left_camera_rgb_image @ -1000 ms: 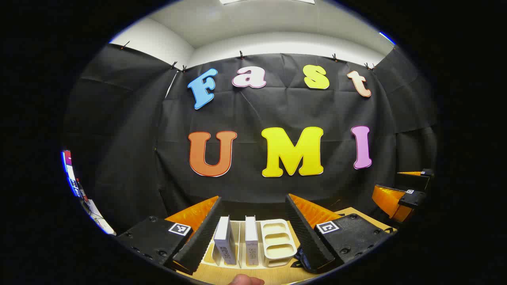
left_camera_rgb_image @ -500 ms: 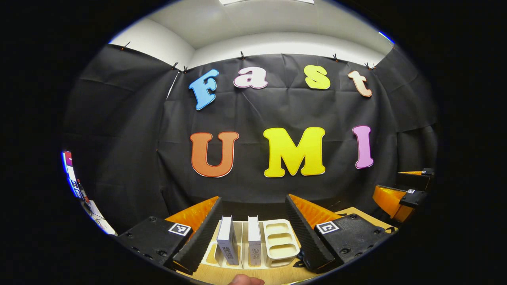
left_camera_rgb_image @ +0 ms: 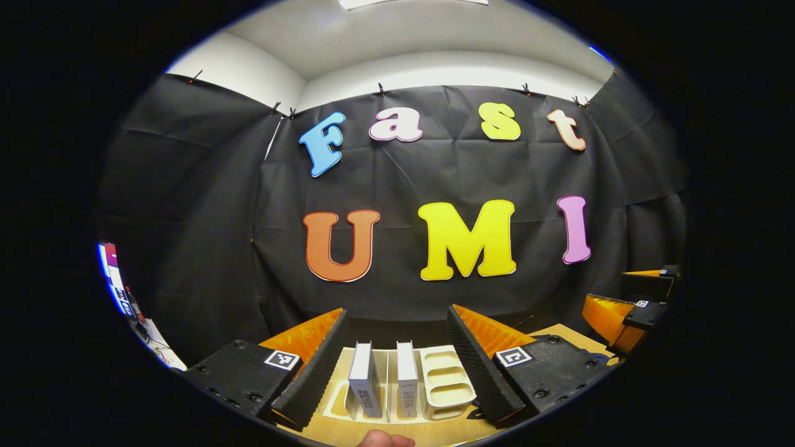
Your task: Open the schoolbag, grab two books from the bookshelf and put them into the schoolbag.
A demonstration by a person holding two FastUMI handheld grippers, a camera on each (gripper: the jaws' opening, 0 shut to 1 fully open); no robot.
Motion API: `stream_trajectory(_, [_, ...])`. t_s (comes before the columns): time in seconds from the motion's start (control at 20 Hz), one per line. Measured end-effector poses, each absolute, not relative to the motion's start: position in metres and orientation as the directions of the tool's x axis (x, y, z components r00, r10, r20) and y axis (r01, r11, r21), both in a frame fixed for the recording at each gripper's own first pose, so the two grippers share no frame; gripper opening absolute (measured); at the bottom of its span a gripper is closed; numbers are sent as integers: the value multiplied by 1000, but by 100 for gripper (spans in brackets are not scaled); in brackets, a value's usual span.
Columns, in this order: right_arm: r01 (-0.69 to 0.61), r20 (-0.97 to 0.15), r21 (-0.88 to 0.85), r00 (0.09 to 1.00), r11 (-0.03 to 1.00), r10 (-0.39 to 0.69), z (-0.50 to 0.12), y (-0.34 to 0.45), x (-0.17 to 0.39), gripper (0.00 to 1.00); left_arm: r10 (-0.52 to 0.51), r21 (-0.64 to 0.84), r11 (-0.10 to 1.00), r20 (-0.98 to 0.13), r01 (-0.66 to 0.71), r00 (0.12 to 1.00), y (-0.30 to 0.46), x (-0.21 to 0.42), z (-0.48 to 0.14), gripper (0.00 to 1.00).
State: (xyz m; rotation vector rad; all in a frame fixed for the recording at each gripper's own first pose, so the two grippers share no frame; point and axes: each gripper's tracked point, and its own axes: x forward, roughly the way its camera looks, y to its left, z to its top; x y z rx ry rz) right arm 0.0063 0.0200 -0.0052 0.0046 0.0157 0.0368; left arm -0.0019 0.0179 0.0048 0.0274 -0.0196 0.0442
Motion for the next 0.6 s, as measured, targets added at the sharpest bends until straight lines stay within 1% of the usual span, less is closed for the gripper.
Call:
stream_trajectory(0.05, [-36, -25, 6, 999, 999, 36, -9, 19, 7, 98, 49, 27, 998, 21, -50, 999, 20, -2, 5, 98])
stream_trajectory(0.1, [-35, -35, 10, 999, 999, 36, -13, 18, 8, 94, 55, 26, 998, 23, -56, 998, 23, -3, 6, 98])
stream_trajectory(0.25, [-31, -81, 10, 996, 999, 32, -32, 14, 10, 95, 72, 22, 997, 25, -73, 997, 33, -4, 4, 98])
stream_trajectory(0.3, [-37, -99, 9, 994, 999, 38, -40, 14, 11, 98, 77, 18, 997, 25, -77, 997, 36, -5, 4, 98])
stream_trajectory(0.45, [-30, -195, -17, 980, 999, 26, -83, 13, 11, 95, 87, 10, 996, 13, -88, 996, 43, -6, -2, 98])
stream_trajectory(0.55, [-39, -270, -30, 963, 999, 30, -118, 16, 11, 98, 94, 15, 995, 4, -94, 996, 47, -6, -6, 98])
stream_trajectory(0.6, [-46, -311, -40, 950, 998, 31, -138, 18, 10, 96, 96, 18, 995, 0, -96, 995, 49, -6, -8, 98])
